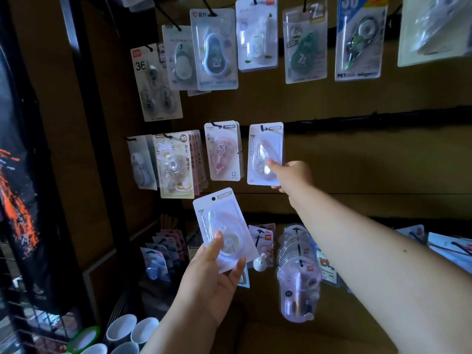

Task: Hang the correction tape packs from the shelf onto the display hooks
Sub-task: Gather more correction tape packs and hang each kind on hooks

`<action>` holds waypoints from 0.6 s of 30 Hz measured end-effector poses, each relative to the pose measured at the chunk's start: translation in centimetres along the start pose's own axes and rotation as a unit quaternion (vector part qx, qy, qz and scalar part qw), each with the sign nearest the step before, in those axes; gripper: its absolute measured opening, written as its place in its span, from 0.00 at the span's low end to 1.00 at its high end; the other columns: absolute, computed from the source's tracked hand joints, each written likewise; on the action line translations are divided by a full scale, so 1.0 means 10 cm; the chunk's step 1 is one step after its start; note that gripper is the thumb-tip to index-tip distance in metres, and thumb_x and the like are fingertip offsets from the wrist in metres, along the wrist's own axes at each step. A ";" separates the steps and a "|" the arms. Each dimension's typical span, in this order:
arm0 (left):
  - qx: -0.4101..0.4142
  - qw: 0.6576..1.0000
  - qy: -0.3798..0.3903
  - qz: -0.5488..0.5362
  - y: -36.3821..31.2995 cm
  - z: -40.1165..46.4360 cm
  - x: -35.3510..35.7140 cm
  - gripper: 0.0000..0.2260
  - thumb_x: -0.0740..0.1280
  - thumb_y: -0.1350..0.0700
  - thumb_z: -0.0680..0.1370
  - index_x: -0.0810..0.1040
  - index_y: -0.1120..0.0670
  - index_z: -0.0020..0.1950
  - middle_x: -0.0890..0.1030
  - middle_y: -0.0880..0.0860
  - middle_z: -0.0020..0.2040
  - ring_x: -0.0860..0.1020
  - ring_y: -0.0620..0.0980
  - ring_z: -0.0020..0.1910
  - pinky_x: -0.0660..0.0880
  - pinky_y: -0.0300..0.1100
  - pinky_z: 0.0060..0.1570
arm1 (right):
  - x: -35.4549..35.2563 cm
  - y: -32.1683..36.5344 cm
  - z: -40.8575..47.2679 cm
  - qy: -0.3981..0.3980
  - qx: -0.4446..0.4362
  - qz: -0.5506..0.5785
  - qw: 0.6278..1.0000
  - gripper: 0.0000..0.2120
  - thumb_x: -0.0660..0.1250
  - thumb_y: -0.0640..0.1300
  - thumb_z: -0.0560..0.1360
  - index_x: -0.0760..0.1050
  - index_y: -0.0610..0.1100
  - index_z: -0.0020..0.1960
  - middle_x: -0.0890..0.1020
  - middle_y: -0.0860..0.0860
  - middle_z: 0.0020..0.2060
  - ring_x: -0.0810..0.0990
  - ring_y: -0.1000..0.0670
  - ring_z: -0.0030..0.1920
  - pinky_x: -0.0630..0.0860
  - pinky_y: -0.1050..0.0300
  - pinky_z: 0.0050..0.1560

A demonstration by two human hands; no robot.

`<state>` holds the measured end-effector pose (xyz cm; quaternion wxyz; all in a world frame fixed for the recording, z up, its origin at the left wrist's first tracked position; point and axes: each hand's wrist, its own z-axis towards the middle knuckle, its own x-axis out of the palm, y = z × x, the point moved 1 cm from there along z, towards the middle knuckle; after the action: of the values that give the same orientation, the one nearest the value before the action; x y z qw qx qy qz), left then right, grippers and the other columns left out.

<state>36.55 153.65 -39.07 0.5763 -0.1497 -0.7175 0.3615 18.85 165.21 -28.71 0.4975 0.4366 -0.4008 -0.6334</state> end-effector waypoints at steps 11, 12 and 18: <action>0.009 0.999 0.013 0.042 0.02 -0.08 0.11 0.09 0.69 0.53 0.78 0.81 0.56 0.56 0.86 0.56 0.49 0.86 0.49 0.36 0.78 0.39 0.28 | -0.07 -0.35 -1.00 0.182 -0.030 0.037 0.982 0.20 0.70 0.60 0.71 0.78 0.42 0.41 0.80 0.53 0.34 0.77 0.58 0.33 0.73 0.61 0.37; 0.010 0.999 0.018 0.050 0.02 -0.09 0.12 0.10 0.68 0.53 0.79 0.81 0.56 0.57 0.87 0.56 0.48 0.86 0.49 0.36 0.78 0.39 0.28 | -0.07 -0.35 -1.07 0.203 -0.034 0.032 0.978 0.23 0.70 0.61 0.70 0.78 0.39 0.43 0.78 0.51 0.34 0.76 0.56 0.34 0.71 0.60 0.38; 0.023 0.996 0.033 0.084 -0.01 -0.16 0.17 0.15 0.67 0.54 0.79 0.79 0.61 0.62 0.85 0.59 0.48 0.85 0.51 0.37 0.79 0.41 0.30 | -0.14 -0.27 -1.21 0.245 -0.046 0.031 0.968 0.26 0.74 0.54 0.68 0.75 0.31 0.47 0.75 0.38 0.36 0.72 0.48 0.37 0.68 0.54 0.39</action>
<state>37.53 155.22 -37.71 0.5708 -0.2078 -0.6742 0.4200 29.78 166.16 -34.65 0.6198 0.5425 -0.2500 -0.5090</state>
